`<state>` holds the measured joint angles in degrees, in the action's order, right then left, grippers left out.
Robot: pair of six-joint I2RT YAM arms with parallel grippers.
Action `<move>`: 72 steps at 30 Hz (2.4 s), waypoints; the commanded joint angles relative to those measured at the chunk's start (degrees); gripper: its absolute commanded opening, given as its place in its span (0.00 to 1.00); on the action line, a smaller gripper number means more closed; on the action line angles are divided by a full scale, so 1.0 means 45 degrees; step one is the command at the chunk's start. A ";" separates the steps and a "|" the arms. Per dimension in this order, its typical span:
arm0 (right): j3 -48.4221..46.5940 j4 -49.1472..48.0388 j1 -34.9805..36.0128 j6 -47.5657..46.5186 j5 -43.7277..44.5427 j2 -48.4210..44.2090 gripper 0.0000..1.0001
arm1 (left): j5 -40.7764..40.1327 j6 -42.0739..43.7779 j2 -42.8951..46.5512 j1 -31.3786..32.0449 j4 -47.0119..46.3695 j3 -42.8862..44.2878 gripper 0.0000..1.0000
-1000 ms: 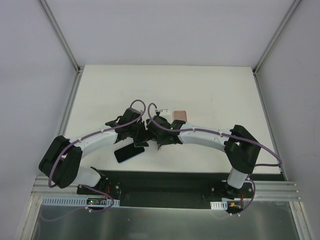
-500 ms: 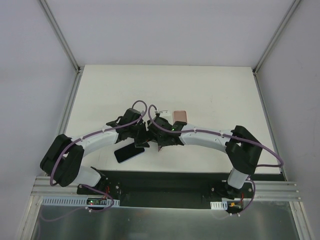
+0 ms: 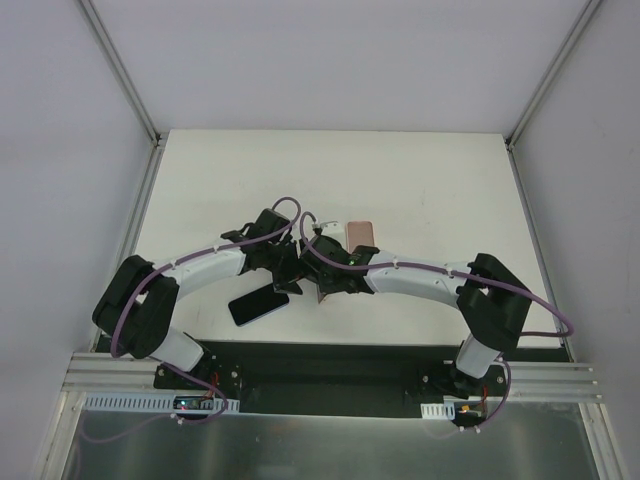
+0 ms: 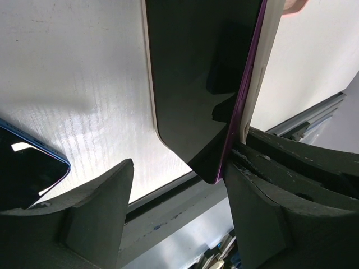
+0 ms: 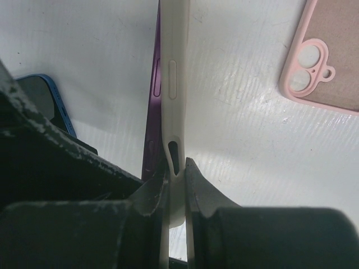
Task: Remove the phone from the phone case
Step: Remove the phone case from the phone.
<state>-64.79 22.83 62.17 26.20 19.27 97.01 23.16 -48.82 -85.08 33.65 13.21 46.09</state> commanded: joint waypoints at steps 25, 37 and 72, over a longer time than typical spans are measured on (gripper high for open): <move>-0.0855 -0.1343 0.0539 -0.0079 -0.1157 -0.1577 0.01 | -0.8701 -0.0363 -0.1230 0.2132 0.3548 0.0697 0.52; -0.0523 -0.1908 0.0286 0.0135 -0.1878 -0.2085 0.01 | -0.8935 -0.0245 -0.2088 0.2600 0.3509 0.0599 0.50; 0.0122 -0.2768 -0.0222 0.0605 -0.2777 -0.3315 0.01 | -1.0322 -0.1027 -0.0995 0.1780 0.4017 -0.1316 0.41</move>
<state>-60.07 17.76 59.00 26.06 14.24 92.73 -1.74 -56.58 -82.43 44.56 13.56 45.63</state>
